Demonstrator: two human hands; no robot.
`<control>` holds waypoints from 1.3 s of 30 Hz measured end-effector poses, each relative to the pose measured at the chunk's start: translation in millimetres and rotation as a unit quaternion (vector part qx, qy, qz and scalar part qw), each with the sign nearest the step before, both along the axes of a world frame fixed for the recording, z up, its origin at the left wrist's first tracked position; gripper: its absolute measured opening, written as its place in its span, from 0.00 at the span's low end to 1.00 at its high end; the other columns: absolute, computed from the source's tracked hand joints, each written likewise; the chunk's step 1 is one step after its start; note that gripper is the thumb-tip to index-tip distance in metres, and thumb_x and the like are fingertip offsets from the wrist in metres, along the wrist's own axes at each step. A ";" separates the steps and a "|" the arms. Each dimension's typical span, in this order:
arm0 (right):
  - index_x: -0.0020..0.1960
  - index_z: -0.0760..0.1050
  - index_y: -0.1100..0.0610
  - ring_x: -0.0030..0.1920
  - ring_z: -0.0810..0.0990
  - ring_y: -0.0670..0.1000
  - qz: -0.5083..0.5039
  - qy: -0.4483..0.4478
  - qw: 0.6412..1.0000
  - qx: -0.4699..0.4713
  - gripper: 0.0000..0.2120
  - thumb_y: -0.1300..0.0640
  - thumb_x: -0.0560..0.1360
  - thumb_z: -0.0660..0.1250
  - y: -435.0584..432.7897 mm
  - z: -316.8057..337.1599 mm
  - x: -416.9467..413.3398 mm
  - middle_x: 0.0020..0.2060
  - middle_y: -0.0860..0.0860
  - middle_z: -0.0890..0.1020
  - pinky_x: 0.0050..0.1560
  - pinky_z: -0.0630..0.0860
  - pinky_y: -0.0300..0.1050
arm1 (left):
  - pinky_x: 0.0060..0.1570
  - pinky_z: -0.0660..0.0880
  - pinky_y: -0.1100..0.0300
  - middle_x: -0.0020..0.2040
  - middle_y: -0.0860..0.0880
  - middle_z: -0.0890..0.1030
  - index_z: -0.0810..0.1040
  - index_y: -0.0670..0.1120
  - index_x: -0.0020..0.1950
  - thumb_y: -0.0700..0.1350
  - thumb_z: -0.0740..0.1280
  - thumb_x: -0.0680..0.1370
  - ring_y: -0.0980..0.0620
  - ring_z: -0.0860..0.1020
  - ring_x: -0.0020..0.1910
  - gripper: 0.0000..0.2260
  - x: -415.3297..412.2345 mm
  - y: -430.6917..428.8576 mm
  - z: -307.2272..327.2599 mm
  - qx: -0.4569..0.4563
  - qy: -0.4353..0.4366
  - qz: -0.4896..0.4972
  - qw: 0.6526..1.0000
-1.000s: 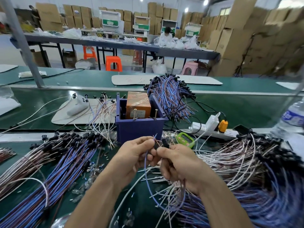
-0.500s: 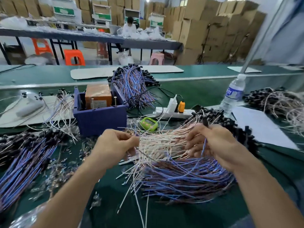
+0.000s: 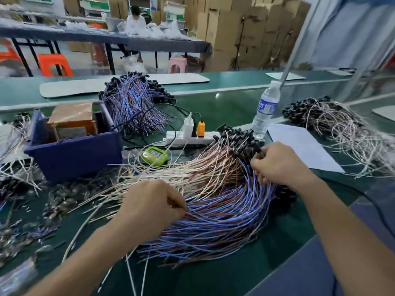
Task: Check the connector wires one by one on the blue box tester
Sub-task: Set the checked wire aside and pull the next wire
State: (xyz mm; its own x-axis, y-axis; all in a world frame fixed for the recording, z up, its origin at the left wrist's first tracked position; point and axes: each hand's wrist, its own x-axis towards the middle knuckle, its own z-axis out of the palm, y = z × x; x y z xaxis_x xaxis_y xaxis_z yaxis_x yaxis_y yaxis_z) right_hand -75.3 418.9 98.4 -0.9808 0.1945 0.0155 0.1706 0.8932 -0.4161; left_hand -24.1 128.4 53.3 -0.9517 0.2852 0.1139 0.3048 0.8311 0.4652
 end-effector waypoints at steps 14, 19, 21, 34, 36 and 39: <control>0.55 0.85 0.51 0.40 0.84 0.48 0.084 0.221 0.972 -0.014 0.13 0.65 0.75 0.72 -53.0 -25.4 31.6 0.42 0.47 0.87 0.52 0.84 0.47 | 0.65 0.60 0.63 0.60 0.78 0.75 0.86 0.68 0.43 0.58 0.78 0.68 0.77 0.64 0.67 0.06 -5.6 -25.8 -15.3 0.162 0.002 0.002 0.987; 0.55 0.85 0.50 0.42 0.83 0.41 0.204 0.191 0.957 -0.078 0.12 0.62 0.75 0.72 -120.4 -36.2 35.0 0.44 0.44 0.87 0.52 0.81 0.36 | 0.64 0.69 0.60 0.55 0.70 0.83 0.87 0.64 0.41 0.50 0.79 0.71 0.70 0.76 0.61 0.07 -4.7 -61.7 -17.3 0.262 0.039 0.084 0.961; 0.52 0.85 0.49 0.40 0.82 0.39 0.250 0.166 0.944 -0.137 0.11 0.62 0.75 0.72 -154.6 -39.8 33.1 0.41 0.42 0.86 0.46 0.78 0.30 | 0.61 0.74 0.58 0.51 0.65 0.85 0.88 0.61 0.41 0.48 0.80 0.71 0.65 0.80 0.58 0.07 1.6 -79.1 -17.3 0.303 0.066 0.110 0.944; 0.48 0.86 0.50 0.38 0.83 0.42 0.390 -0.029 0.881 -0.266 0.11 0.61 0.72 0.68 -388.7 -62.4 14.9 0.37 0.44 0.86 0.40 0.77 0.34 | 0.52 0.78 0.58 0.51 0.59 0.85 0.88 0.59 0.47 0.32 0.70 0.73 0.59 0.81 0.46 0.20 50.9 -236.1 -25.2 0.210 0.153 0.438 0.861; 0.51 0.86 0.50 0.39 0.82 0.43 0.402 -0.048 0.881 -0.246 0.12 0.62 0.75 0.66 -413.7 -66.8 13.9 0.42 0.45 0.87 0.39 0.74 0.31 | 0.63 0.74 0.58 0.55 0.54 0.84 0.88 0.56 0.52 0.34 0.72 0.74 0.53 0.80 0.56 0.17 57.3 -251.5 -27.6 0.155 0.177 0.477 0.847; 0.58 0.83 0.50 0.48 0.82 0.46 0.424 -0.062 0.884 -0.189 0.18 0.66 0.75 0.65 -443.7 -72.6 8.1 0.51 0.48 0.86 0.45 0.74 0.34 | 0.68 0.68 0.54 0.58 0.48 0.85 0.87 0.51 0.59 0.40 0.74 0.76 0.48 0.76 0.64 0.13 59.5 -259.0 -38.7 0.076 0.167 0.506 0.842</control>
State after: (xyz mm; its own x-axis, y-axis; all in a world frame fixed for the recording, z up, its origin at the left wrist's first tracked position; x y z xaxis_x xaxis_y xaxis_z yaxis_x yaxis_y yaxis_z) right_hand -67.2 -24.8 25.8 -0.7657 -0.6431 -0.0119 -0.4283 0.5235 -0.7365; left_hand 35.5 -130.6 14.6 -0.6055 -0.6960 0.3858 -0.3893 0.6819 0.6192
